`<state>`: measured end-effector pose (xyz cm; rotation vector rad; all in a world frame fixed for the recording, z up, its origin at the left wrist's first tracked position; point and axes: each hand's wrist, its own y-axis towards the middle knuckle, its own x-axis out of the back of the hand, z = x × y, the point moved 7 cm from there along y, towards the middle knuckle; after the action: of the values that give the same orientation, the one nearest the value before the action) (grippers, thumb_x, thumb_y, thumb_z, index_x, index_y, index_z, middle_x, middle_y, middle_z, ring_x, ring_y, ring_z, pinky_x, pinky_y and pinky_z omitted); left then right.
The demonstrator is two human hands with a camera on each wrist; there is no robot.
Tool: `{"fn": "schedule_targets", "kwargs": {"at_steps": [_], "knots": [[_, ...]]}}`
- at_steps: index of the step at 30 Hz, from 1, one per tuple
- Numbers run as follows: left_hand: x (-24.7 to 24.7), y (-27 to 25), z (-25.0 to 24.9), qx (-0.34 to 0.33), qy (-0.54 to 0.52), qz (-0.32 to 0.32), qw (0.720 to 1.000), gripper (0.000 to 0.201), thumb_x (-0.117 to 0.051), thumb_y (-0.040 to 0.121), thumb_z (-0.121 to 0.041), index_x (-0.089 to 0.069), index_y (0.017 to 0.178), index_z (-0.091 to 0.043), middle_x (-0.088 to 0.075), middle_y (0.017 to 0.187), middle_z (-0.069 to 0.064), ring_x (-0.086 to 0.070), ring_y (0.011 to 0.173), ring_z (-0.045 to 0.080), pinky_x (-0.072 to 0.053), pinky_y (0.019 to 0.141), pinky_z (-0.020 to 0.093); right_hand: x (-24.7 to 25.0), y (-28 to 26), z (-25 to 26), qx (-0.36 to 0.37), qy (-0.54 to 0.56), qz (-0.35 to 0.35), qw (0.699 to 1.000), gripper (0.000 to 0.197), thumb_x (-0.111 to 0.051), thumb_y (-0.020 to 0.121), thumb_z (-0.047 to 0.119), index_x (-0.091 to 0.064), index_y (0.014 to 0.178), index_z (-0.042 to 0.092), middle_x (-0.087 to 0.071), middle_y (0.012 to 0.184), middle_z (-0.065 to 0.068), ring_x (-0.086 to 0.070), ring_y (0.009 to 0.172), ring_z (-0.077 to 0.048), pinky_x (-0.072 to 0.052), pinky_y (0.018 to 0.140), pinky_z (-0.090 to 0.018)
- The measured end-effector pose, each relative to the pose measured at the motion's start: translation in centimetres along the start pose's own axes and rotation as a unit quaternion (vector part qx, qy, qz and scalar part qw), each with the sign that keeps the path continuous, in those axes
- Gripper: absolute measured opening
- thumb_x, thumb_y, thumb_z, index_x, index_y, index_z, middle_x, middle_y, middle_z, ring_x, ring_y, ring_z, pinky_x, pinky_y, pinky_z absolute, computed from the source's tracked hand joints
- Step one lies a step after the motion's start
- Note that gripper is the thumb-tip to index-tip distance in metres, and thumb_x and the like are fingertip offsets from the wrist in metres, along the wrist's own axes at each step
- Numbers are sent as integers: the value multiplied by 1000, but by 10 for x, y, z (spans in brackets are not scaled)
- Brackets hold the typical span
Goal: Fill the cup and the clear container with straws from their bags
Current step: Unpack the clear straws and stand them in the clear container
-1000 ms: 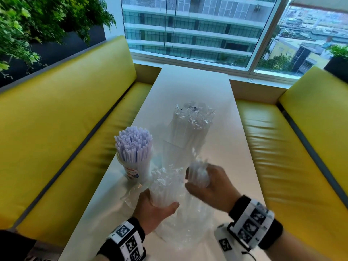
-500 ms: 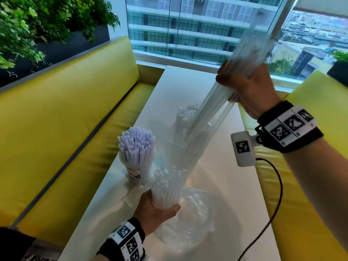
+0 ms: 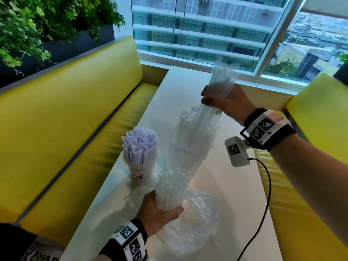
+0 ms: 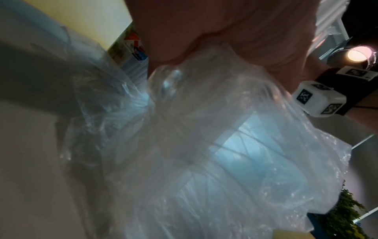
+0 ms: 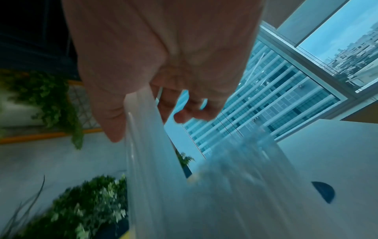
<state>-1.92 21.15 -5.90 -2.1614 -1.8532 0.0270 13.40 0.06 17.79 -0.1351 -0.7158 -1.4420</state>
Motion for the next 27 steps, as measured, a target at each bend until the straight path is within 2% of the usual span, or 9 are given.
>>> {"fn": "schedule_targets", "kwargs": {"at_steps": [3, 6, 7, 10, 14, 16, 20, 24, 27], "knots": [[0, 0, -2, -3, 1, 1, 1000, 47, -91, 60, -10, -58, 85, -33, -66, 89, -16, -62, 74, -20, -48, 56, 3, -17, -10, -27, -19, -48, 22, 998, 19, -82, 79, 33, -71, 94, 31, -72, 103, 6, -68, 101, -11, -51, 97, -38], [0, 1, 0, -3, 2, 1, 1000, 45, -91, 59, -10, -61, 85, -31, -69, 88, -14, -64, 75, -14, -49, 57, 6, -35, -27, -69, -75, -174, 7, 982, 65, -70, 62, 80, -70, 107, 34, -61, 127, 9, -49, 127, -18, -37, 109, -45], [0, 1, 0, -2, 3, 1, 1000, 45, -91, 59, -11, -62, 86, -30, -69, 89, -13, -65, 75, -13, -50, 58, 7, -42, -35, -76, -91, -211, 16, 973, 76, -65, 57, 86, -68, 112, 33, -54, 135, 12, -39, 132, -16, -31, 110, -43], [0, 1, 0, -4, 1, 2, 1000, 45, -91, 59, -10, -62, 87, -29, -69, 89, -13, -65, 75, -13, -49, 58, 6, -53, -47, -72, -105, -219, 16, 970, 62, -78, 59, 69, -59, 110, 40, -36, 144, 16, -26, 128, -11, -27, 105, -42], [0, 0, -3, -7, 1, 5, 1000, 47, -91, 60, -9, -60, 87, -31, -68, 90, -14, -64, 75, -15, -49, 57, 5, -35, -37, -46, -46, -144, -31, 988, 100, -74, 46, 80, -46, 133, 39, -30, 150, 8, -31, 139, -17, -31, 114, -52], [0, -1, -5, -8, 1, 8, 1000, 47, -90, 61, -9, -58, 86, -32, -67, 89, -15, -62, 73, -18, -48, 57, 4, -26, -32, -28, 2, -111, -54, 992, 96, -71, 61, 75, -40, 141, 33, -27, 155, 6, -32, 141, -17, -31, 115, -51], [-1, -1, -6, -8, -1, 11, 1000, 49, -90, 62, -8, -56, 86, -33, -65, 90, -15, -60, 72, -21, -47, 56, 2, -44, -28, -4, 100, -253, 23, 962, 79, -46, 87, 67, -31, 152, 24, -25, 162, 4, -21, 150, -17, -24, 118, -52], [0, -1, -6, -12, 1, 11, 1000, 47, -91, 61, -8, -59, 86, -32, -67, 90, -14, -62, 75, -18, -48, 57, 4, -86, -49, -32, 76, -374, 139, 914, 87, -14, 89, 75, -20, 156, 19, -18, 164, 3, -10, 152, -14, -16, 121, -46], [0, 0, -4, -14, 3, 7, 1000, 47, -91, 59, -10, -60, 86, -33, -67, 90, -14, -62, 76, -17, -47, 57, 3, -101, -64, -49, 66, -415, 156, 894, 93, -2, 87, 78, -16, 157, 19, -14, 165, 3, -5, 152, -12, -9, 122, -42]]}}
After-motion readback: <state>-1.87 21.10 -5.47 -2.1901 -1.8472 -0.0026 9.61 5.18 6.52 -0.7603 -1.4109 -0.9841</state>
